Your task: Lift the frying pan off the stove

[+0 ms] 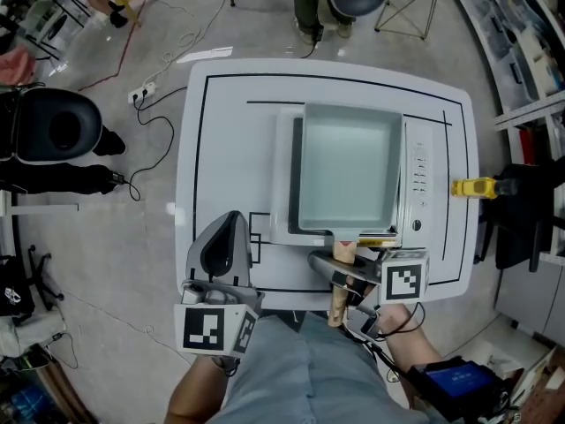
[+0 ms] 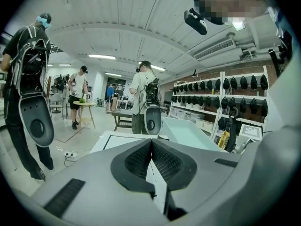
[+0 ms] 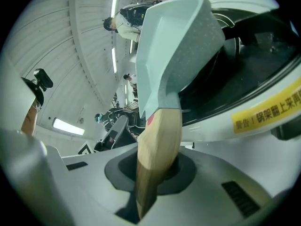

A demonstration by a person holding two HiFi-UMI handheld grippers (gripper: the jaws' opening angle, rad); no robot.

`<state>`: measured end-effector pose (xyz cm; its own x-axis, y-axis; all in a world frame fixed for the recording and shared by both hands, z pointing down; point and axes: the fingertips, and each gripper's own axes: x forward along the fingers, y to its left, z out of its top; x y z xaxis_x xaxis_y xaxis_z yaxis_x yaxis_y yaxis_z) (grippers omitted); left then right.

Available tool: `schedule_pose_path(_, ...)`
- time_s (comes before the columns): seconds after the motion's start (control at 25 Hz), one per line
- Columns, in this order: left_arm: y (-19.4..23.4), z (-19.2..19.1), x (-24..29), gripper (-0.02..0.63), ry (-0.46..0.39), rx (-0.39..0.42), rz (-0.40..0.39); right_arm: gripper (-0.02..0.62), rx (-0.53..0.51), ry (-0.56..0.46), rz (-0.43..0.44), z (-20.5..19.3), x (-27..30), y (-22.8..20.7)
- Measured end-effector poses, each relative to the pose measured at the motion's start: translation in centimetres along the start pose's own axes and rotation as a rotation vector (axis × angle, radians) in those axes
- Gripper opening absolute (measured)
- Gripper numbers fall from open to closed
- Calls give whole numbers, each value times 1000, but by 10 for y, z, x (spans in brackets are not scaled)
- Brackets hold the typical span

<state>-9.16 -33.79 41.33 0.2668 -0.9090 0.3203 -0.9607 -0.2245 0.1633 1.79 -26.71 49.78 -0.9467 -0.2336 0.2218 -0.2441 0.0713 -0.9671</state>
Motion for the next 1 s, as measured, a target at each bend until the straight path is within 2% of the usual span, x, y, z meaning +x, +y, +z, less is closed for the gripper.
schedule_pose_path(0.32,-5,10,-8,18,-21,16,-1,67,-28,-24,16,10,-10,19)
schedule_pose_path(0.64,-33,41,-28,18,-81,9,-36,67,-51,-73,55,10,-42,81)
schedule_pose_path(0.8,-48,57,-38,18,-124,17,-69,67,-98,-79,4,5,-65,94)
schedule_pose_path(1.0,-73,58,-55,18,-147,27,-98,67,-103,-114,51,-14,-85,108)
